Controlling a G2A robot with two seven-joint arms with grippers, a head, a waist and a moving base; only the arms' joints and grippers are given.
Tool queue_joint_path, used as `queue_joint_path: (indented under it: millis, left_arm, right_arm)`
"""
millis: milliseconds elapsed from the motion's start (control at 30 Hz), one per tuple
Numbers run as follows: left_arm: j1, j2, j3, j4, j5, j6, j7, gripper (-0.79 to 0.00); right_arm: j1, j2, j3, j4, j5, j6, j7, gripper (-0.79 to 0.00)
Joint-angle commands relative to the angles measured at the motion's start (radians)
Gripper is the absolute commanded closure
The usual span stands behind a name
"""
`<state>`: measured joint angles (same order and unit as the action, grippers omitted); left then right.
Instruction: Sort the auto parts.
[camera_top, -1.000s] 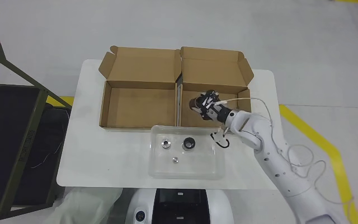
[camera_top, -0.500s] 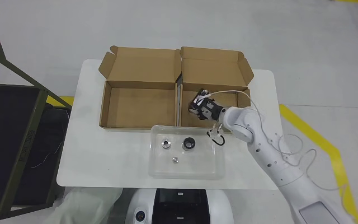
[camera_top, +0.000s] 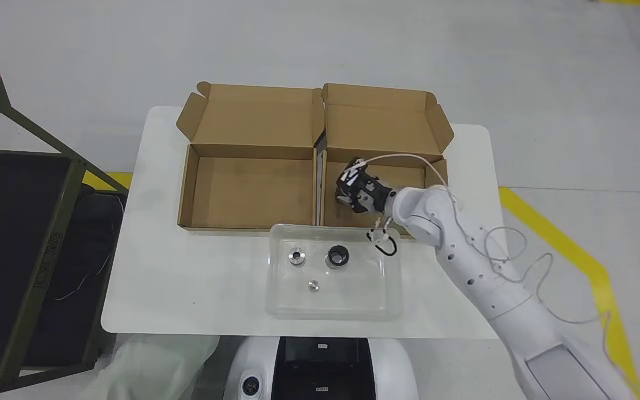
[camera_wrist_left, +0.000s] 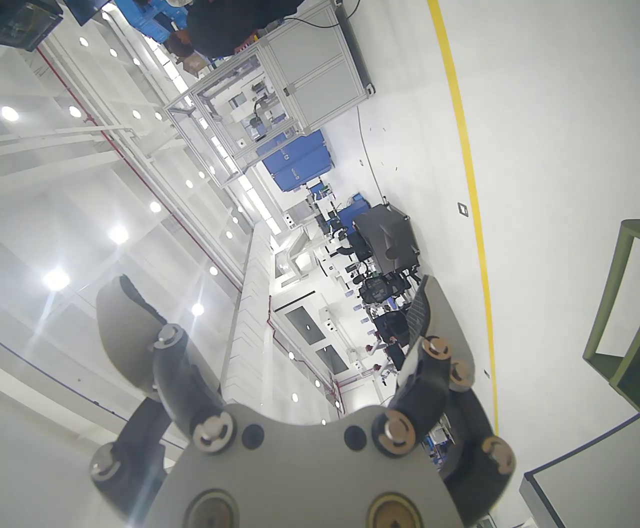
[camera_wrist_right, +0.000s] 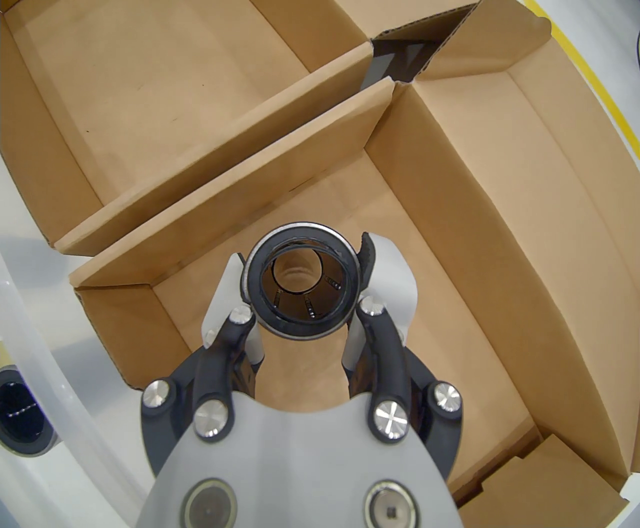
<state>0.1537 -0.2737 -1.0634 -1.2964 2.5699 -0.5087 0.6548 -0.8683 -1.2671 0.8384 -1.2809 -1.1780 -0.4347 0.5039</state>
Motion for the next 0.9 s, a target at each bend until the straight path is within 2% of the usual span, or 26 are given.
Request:
queue_joint_path:
  millis: [0, 33, 200, 333, 367, 533, 867]
  left_arm:
    - [0.000, 0.000, 0.000, 0.000, 0.000, 0.000, 0.000, -0.785]
    - [0.000, 0.000, 0.000, 0.000, 0.000, 0.000, 0.000, -0.785]
    - [0.000, 0.000, 0.000, 0.000, 0.000, 0.000, 0.000, -0.785]
    - [0.000, 0.000, 0.000, 0.000, 0.000, 0.000, 0.000, -0.785]
    - [0.000, 0.000, 0.000, 0.000, 0.000, 0.000, 0.000, -0.785]
    - [0.000, 0.000, 0.000, 0.000, 0.000, 0.000, 0.000, -0.785]
    - [0.000, 0.000, 0.000, 0.000, 0.000, 0.000, 0.000, -0.785]
  right_arm:
    - [0.004, -0.003, -0.003, 0.009, 0.000, 0.000, 0.000, 0.000]
    - [0.006, -0.004, -0.005, 0.012, 0.001, 0.000, 0.000, -0.028]
    - [0.012, -0.010, -0.010, 0.025, -0.001, -0.002, 0.004, -0.302]
    - [0.014, -0.014, -0.013, 0.031, -0.003, -0.003, 0.004, -0.391]
    - [0.015, -0.014, -0.013, 0.031, -0.003, -0.003, 0.003, -0.459]
    - [0.011, -0.016, -0.007, 0.023, 0.005, -0.009, 0.002, -0.536]
    - [-0.029, -0.002, 0.042, -0.082, -0.026, -0.009, -0.005, -0.551]
